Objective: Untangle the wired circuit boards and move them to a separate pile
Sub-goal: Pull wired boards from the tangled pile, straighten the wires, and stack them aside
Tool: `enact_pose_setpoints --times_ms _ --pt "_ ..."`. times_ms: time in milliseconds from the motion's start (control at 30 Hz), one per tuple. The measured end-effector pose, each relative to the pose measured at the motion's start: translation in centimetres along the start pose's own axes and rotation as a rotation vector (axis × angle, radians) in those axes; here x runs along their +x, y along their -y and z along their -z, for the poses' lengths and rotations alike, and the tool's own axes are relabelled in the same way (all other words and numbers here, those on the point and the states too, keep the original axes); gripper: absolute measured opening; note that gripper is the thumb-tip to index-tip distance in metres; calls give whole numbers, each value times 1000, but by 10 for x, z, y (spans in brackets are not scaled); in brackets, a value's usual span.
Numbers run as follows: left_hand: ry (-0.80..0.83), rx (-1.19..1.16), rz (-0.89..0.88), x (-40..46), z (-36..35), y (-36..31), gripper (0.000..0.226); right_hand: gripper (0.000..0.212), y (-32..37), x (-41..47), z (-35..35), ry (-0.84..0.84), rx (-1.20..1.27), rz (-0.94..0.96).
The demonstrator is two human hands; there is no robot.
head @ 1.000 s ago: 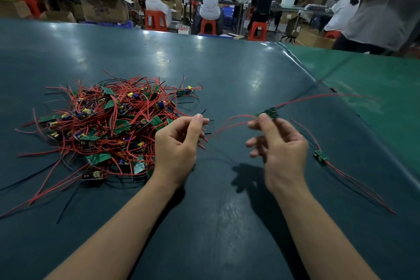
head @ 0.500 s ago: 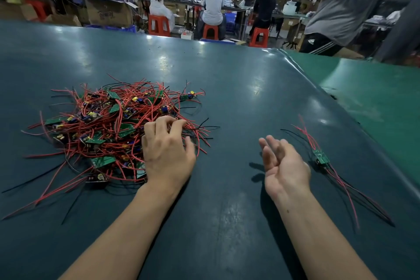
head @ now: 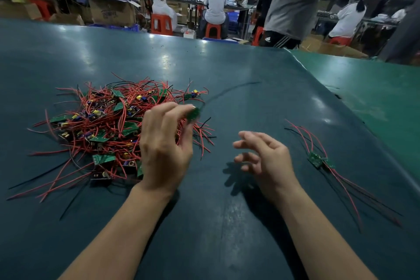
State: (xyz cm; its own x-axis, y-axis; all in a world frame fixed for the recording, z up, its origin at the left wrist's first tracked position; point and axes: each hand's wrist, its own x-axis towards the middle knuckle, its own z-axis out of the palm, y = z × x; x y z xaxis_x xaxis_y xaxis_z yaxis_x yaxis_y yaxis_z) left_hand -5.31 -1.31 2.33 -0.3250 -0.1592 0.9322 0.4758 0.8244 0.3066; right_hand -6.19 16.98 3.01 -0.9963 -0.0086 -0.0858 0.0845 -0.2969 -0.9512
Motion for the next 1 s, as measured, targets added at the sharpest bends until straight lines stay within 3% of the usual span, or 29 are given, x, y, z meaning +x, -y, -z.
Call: enact_pose_setpoints --times_ms 67,167,333,367,433,533,600,667,733,800,1000 --pt "69 -124 -103 -4 -1 -10 15 26 -2 -6 -7 204 7 -12" --pt "202 -239 -154 -10 -6 -21 15 20 -4 -9 -10 341 105 34" --pt "315 -323 -67 -11 -11 -21 36 25 -4 -8 -5 368 103 49" --pt "316 -319 -36 -11 -12 -18 32 24 -7 -8 -6 359 94 61" --pt "313 -316 11 -12 -14 -16 21 15 -11 -6 -9 297 73 98" --pt "316 -355 46 -15 -17 -17 41 18 -9 -1 -6 179 110 101" --pt "264 -420 202 -17 -18 -21 33 20 -5 2 -1 141 99 112" --pt "299 -540 493 -15 -20 -25 14 18 -3 2 2 167 28 121" --pt "454 -695 742 -15 -23 -26 32 18 -5 1 2 207 -37 102" --pt "529 -778 790 -14 -24 -27 34 17 -6 0 0 223 -38 72" --pt "468 -867 823 -14 -23 -25 11 10 -6 3 -1 135 18 45"
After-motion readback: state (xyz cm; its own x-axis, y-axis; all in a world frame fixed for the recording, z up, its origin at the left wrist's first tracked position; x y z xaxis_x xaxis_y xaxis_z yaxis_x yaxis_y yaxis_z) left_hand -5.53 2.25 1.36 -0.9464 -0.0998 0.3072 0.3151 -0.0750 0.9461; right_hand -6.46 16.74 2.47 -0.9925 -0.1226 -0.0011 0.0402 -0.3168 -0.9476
